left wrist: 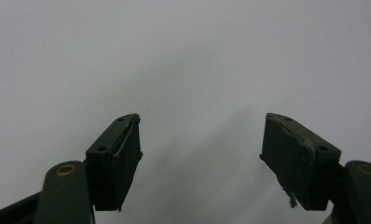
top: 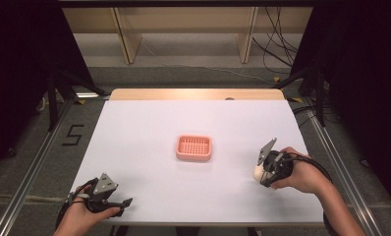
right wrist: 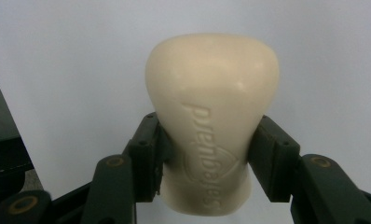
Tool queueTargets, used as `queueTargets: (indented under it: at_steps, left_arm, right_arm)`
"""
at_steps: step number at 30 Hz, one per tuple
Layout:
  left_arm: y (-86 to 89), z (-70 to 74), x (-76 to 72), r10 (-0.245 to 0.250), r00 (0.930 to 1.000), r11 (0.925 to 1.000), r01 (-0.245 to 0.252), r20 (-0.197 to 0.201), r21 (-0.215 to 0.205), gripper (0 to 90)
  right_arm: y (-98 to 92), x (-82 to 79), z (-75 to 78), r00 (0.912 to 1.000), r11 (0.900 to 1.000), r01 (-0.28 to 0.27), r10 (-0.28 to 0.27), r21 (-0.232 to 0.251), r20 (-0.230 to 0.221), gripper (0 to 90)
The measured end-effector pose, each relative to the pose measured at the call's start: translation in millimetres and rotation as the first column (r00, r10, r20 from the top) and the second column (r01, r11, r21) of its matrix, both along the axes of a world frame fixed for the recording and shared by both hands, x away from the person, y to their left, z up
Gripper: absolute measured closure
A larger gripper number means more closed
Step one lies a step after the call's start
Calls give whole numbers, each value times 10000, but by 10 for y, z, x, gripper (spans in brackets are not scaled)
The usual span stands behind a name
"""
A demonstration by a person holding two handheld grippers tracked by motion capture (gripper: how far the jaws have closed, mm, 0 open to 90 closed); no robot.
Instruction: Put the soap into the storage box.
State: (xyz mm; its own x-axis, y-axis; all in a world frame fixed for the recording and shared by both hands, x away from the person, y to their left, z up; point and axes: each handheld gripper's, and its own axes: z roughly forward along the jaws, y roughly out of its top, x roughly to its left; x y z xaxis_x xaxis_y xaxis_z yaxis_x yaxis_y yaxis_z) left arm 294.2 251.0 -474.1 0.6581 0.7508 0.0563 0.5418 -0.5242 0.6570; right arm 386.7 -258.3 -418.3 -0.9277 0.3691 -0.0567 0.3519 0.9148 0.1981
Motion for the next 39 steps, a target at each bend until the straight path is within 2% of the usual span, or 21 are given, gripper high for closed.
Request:
queueTargets:
  at_steps: [10, 11, 15, 16, 20, 22, 25, 26, 28, 29, 33, 34, 36, 37, 39]
  left_arm:
    - [2, 2, -2, -14, 10000, 10000, 14, 17, 14, 279]
    - [-8, -4, -13, 110, 9999, 9998, -111, -91, -135, 280]
    - [-2, -1, -15, 71, 9999, 10000, -71, -126, -21, 280]
    - [-13, -11, -16, 225, 9997, 9997, -226, -78, -136, 280]
    - [-9, -8, -18, 136, 9999, 9998, -138, -106, -153, 280]
    - [-1, -1, -17, 80, 9999, 10000, -81, -113, -50, 280]
    - [5, 4, -18, 31, 9999, 10000, -31, -127, 11, 280]
    - [-7, -7, -20, 248, 9997, 9997, -248, -63, -85, 280]
    - [-5, -6, -21, 231, 9997, 9997, -231, -38, -86, 280]
    - [11, 8, -21, 22, 9999, 10000, -21, -131, 19, 280]
    - [6, 3, -24, 87, 9999, 9999, -88, -104, -80, 280]
    - [10, 10, -21, 26, 9999, 10000, -25, -140, 36, 280]
    - [-1, 2, -22, 164, 9998, 9998, -165, -75, -108, 280]
    - [8, 10, -20, 30, 9999, 10000, -30, -129, -12, 280]
    - [8, 8, -22, 37, 9999, 10000, -37, -118, -11, 280]
  right_arm:
    - [22, 38, 20, 9998, 9997, 203, -202, -145, 59, 506]
    - [28, 54, 22, 9999, 9999, 100, -99, -116, 85, 505]
    - [43, 74, 30, 10000, 9999, 80, -79, -111, 21, 506]
    - [52, 75, 33, 9998, 9997, 190, -190, -162, 37, 505]
    - [68, 101, 38, 10000, 10000, 28, -28, -51, 37, 506]
    - [85, 104, 45, 9998, 9997, 196, -195, -133, 67, 506]
    - [104, 134, 53, 9999, 10000, -3, 4, -84, 116, 506]
    - [118, 129, 61, 9999, 9998, 100, -98, -161, 109, 506]
    - [140, 146, 59, 10000, 9998, 55, -54, -172, 45, 506]
    - [164, 153, 56, 10000, 9999, -15, 16, -170, 55, 506]
    - [194, 159, 55, 9999, 9997, 76, -74, -244, 85, 505]
    - [203, 184, 56, 9997, 9996, -197, 199, -188, 131, 506]
    - [212, 181, 63, 10000, 9997, -58, 58, -227, 32, 506]
    - [221, 187, 67, 10000, 9996, -27, 29, -294, 76, 506]
    - [237, 205, 75, 9998, 9995, -191, 194, -231, 90, 506]
